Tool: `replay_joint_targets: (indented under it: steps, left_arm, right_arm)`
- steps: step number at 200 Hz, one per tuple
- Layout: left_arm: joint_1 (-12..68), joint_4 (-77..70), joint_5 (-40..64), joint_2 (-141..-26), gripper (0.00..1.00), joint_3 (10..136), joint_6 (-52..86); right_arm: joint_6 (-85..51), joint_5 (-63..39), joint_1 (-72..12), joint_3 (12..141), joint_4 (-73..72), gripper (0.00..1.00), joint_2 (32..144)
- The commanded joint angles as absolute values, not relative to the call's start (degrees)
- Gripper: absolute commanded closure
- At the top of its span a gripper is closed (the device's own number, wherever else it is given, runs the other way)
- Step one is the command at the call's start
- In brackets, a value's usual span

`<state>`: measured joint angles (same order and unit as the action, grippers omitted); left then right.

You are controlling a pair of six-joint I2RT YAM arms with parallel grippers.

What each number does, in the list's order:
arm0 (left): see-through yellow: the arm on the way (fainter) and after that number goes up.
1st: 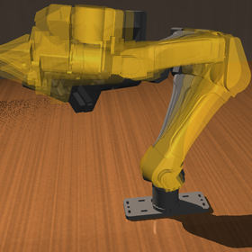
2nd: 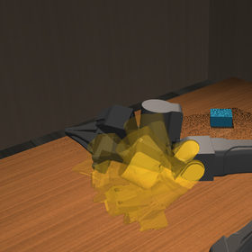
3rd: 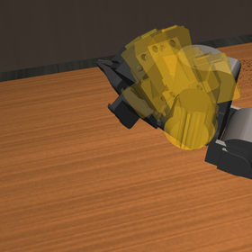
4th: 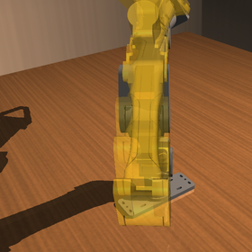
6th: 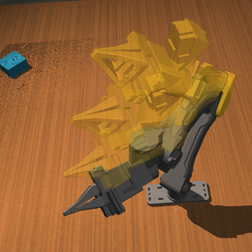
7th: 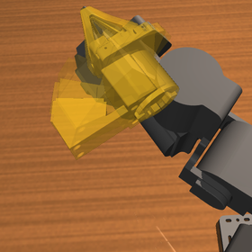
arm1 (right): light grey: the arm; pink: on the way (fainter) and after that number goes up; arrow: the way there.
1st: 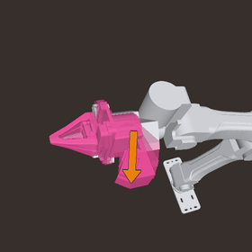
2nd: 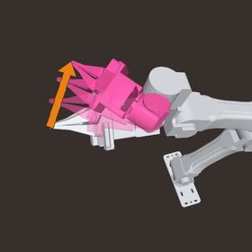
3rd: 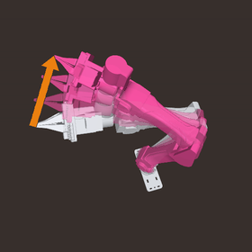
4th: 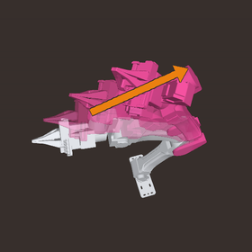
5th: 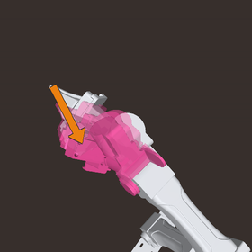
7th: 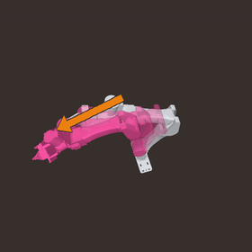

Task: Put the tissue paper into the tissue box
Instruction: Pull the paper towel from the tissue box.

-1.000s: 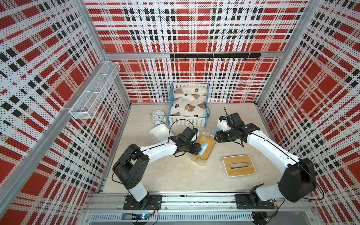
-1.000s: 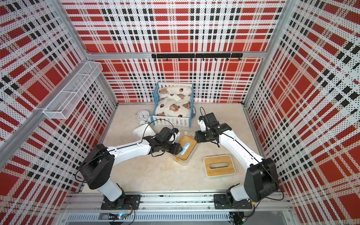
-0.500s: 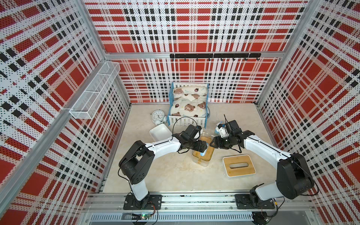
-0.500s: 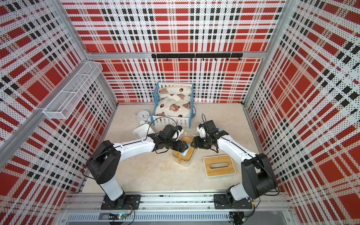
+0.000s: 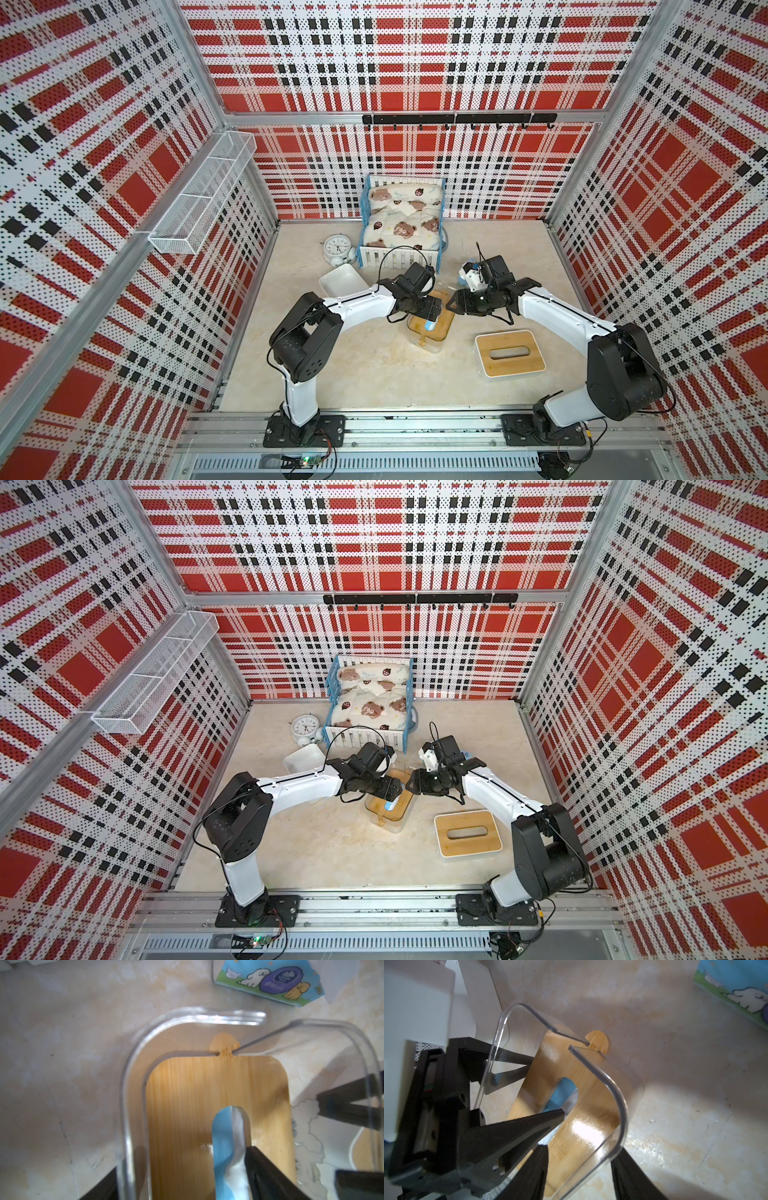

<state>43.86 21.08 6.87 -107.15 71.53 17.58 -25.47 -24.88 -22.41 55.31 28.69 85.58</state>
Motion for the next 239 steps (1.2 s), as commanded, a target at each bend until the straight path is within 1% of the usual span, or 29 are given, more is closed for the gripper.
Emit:
replay_joint_targets:
  steps: [1,40,65,94,123,142,166,210,239]
  left_arm:
    - [45.03,24.82,3.83,-109.71,0.19,73.55,16.14]
    - [46.04,27.45,1.15,-111.02,0.17,74.86,15.05]
    - [46.66,29.93,-1.85,-111.86,0.18,75.96,14.16]
    - [47.02,31.25,-4.65,-111.57,0.24,77.15,14.23]
    - [46.85,31.20,-4.00,-110.92,0.35,77.86,14.24]
    - [46.28,30.41,-2.16,-110.53,0.42,77.67,14.21]
    - [45.06,28.26,2.08,-109.69,0.50,76.29,14.46]
    - [41.90,21.83,13.30,-106.84,0.51,72.19,16.33]
    - [40.57,19.27,17.30,-105.58,0.50,70.61,17.35]
  right_arm:
    - [-24.61,-25.40,-22.24,55.90,27.16,0.45,86.30]
    - [-24.44,-25.22,-22.24,55.81,27.10,0.46,86.54]
    - [-24.47,-24.96,-22.24,55.81,26.99,0.46,86.79]
    - [-24.48,-24.16,-22.24,55.59,27.37,0.47,86.87]
    - [-23.95,-21.88,-22.24,55.63,28.95,0.55,87.34]
    - [-23.70,-20.97,-22.23,55.72,29.77,0.60,87.57]
    - [-23.53,-20.22,-22.24,55.72,30.26,0.63,87.60]
    - [-23.41,-19.94,-22.25,55.90,30.48,0.66,88.15]
    - [-23.29,-19.86,-22.32,55.94,30.57,0.69,88.42]
